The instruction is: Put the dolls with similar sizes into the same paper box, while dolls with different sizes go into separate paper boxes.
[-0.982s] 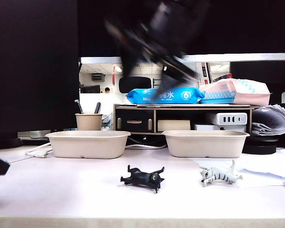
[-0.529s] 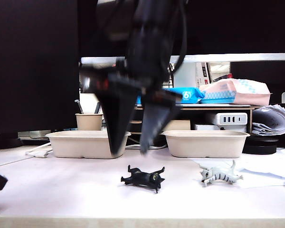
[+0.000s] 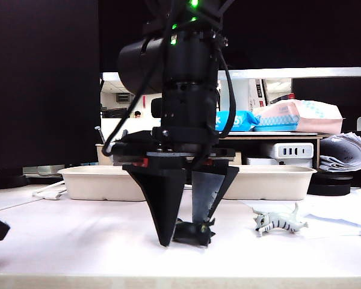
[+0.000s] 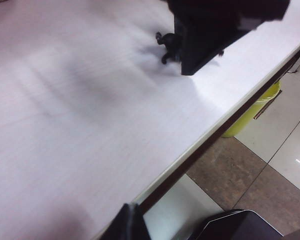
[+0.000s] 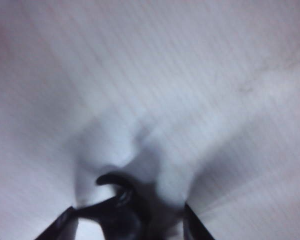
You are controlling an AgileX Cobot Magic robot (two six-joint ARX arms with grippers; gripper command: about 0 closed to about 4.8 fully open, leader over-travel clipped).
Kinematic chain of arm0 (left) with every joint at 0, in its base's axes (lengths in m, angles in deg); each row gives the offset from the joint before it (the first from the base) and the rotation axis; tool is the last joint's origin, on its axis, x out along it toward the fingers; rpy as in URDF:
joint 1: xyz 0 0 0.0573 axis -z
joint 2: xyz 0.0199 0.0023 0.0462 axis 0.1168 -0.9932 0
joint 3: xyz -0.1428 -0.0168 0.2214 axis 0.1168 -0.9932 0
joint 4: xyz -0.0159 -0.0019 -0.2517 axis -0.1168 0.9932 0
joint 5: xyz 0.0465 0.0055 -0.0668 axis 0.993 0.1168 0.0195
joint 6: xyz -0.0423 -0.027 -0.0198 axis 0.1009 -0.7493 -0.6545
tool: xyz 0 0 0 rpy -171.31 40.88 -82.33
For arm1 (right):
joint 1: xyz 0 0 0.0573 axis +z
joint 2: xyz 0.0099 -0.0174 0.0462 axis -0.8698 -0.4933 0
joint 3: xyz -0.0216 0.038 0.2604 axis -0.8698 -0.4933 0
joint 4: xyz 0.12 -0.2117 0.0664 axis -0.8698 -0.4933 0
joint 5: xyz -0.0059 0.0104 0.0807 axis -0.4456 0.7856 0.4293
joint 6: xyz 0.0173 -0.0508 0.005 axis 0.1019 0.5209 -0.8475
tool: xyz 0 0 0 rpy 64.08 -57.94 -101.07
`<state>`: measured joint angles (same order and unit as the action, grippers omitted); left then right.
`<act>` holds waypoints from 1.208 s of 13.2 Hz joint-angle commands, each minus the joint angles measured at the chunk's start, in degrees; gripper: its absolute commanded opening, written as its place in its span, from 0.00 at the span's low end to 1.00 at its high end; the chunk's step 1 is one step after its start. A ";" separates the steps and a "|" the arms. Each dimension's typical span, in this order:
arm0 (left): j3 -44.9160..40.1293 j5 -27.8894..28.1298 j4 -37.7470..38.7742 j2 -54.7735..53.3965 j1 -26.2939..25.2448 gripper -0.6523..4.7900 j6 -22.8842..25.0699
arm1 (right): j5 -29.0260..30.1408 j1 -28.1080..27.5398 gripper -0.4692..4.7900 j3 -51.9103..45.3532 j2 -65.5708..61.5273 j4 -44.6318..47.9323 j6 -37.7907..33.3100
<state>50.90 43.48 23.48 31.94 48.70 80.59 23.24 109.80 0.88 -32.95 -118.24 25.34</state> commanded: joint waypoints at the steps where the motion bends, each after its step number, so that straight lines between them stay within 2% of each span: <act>1: 0.04 -0.20 -0.81 0.15 0.04 0.11 0.07 | -0.79 0.15 0.54 0.15 0.00 0.04 0.20; 2: 0.04 -0.20 -0.76 0.28 0.04 0.11 0.04 | -1.22 0.13 0.40 0.15 0.00 0.04 0.20; 4: 0.04 -0.20 -0.83 1.11 0.04 0.11 0.04 | -2.05 0.09 0.27 0.15 0.00 0.15 0.20; 9: 0.04 -0.20 -0.74 11.17 0.04 0.11 0.04 | -3.15 -2.97 0.27 0.39 1.40 3.74 -1.49; 13: 0.04 -0.20 -0.76 22.56 -0.09 0.11 0.04 | -3.30 -10.10 0.27 0.39 4.63 13.94 -1.99; 16: 0.04 -0.20 -0.76 24.85 -0.07 0.11 0.07 | -3.30 -17.31 0.31 0.39 5.33 23.12 -2.01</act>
<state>50.90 43.50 23.04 56.81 48.59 80.59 19.94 92.84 1.05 -27.97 -97.17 23.53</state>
